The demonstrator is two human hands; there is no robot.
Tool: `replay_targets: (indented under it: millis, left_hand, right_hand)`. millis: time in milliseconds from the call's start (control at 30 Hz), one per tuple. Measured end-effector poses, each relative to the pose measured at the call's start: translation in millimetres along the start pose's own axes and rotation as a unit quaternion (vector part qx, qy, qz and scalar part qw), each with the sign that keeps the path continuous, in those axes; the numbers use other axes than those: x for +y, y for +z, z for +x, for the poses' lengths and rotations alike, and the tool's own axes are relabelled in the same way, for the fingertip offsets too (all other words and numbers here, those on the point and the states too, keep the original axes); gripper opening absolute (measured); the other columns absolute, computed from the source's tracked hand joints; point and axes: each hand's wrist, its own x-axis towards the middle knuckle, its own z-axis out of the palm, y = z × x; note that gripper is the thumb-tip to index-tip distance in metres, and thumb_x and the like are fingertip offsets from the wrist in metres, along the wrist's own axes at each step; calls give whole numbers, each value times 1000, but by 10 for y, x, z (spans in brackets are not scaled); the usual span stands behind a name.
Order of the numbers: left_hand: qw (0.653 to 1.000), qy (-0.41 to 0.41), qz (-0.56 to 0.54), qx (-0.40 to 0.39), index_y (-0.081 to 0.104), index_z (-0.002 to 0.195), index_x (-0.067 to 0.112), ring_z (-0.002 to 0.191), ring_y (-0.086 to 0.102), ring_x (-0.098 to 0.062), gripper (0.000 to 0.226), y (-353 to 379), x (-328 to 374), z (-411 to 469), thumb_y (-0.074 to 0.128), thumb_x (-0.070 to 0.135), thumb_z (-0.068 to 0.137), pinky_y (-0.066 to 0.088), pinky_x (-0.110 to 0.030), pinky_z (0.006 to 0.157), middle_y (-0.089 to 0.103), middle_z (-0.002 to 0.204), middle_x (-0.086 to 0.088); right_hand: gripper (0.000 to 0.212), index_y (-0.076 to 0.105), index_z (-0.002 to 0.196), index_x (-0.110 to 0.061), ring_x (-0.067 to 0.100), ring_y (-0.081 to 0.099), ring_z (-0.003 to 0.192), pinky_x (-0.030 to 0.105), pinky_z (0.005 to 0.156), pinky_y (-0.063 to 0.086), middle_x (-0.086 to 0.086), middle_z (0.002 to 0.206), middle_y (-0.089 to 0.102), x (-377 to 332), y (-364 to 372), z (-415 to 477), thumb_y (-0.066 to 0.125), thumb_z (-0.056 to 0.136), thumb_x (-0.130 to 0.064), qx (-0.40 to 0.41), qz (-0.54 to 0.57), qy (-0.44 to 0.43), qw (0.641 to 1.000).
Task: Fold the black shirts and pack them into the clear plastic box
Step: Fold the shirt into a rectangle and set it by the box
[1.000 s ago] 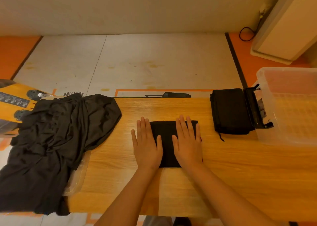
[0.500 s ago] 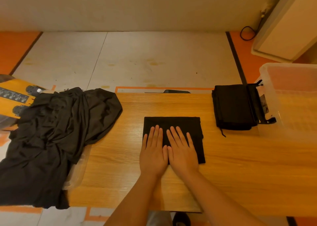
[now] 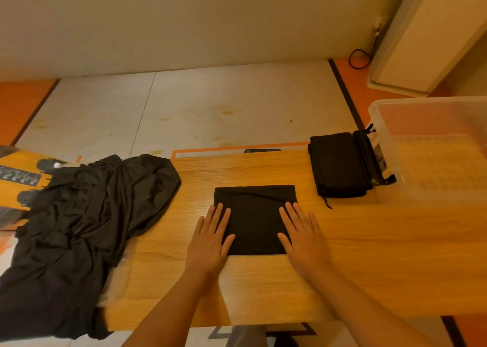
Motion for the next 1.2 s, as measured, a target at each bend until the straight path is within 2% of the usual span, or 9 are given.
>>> replay_targets:
  millis: [100,233,400,500,667,833,933,1067,1200]
  left_hand:
    - [998,36,56,10,13,153,20,147,6,-21,62,-124,-357,261,6,55,102,-2,-33,117,27,158,-8]
    - [994,-50,54,74,18,152,10,147,14,-27,65,-410,-487,522,12,49,102,-4,-37,119,22,158,-12]
    - [985,-63,-128,95,0,154,17,149,-10,-13,61,-240,468,91,14,40,99,-1,-36,121,-5,161,2]
    - [975,-101,-183,75,8,154,15,150,2,-15,58,18,884,-135,15,36,101,4,-37,120,4,162,-1]
    - [988,-85,-110,63,23,153,10,149,9,-17,58,130,808,-119,25,35,101,7,-38,119,19,160,-6]
    - [998,44,-41,16,18,154,16,150,5,-13,57,74,399,78,23,40,102,8,-36,119,15,161,0]
    - [995,95,-7,6,17,154,16,150,7,-15,58,-50,244,104,28,39,102,11,-37,118,16,162,-1]
    - [989,130,-61,34,18,154,12,150,8,-16,59,-131,397,-121,33,32,100,8,-37,121,14,162,-2]
    - [988,129,-90,-3,17,154,12,150,8,-15,62,37,490,-404,32,43,102,12,-38,119,12,163,-2]
  right_hand:
    - [59,48,139,-21,21,43,134,39,114,23,4,143,49,-120,-61,-242,22,95,-50,17,17,-10,1000]
    - [58,64,121,-25,14,60,112,35,95,47,-6,117,65,-378,-250,-479,16,99,-51,46,77,-8,996]
    - [52,56,132,-17,18,50,128,37,107,33,1,136,56,-700,-278,-86,29,93,-38,80,62,-74,992]
    - [53,47,136,-16,17,43,134,39,114,27,2,142,52,-760,-172,249,26,92,-34,35,33,-110,993]
    - [55,43,143,-18,17,31,141,40,111,21,2,150,41,-502,-4,461,24,96,-40,11,-6,-154,988]
    - [62,16,151,-22,18,10,147,39,117,3,2,159,14,-299,67,303,14,96,-51,34,20,-7,999]
    - [65,16,152,-18,23,12,147,41,118,6,7,159,17,-319,45,113,15,95,-50,55,34,41,997]
    - [64,15,153,-16,19,8,148,39,117,8,3,159,14,-390,-89,-25,27,95,-43,79,57,-70,993]
    - [60,25,149,-19,15,13,146,39,114,15,1,155,31,-397,29,-180,27,96,-46,22,32,-162,986]
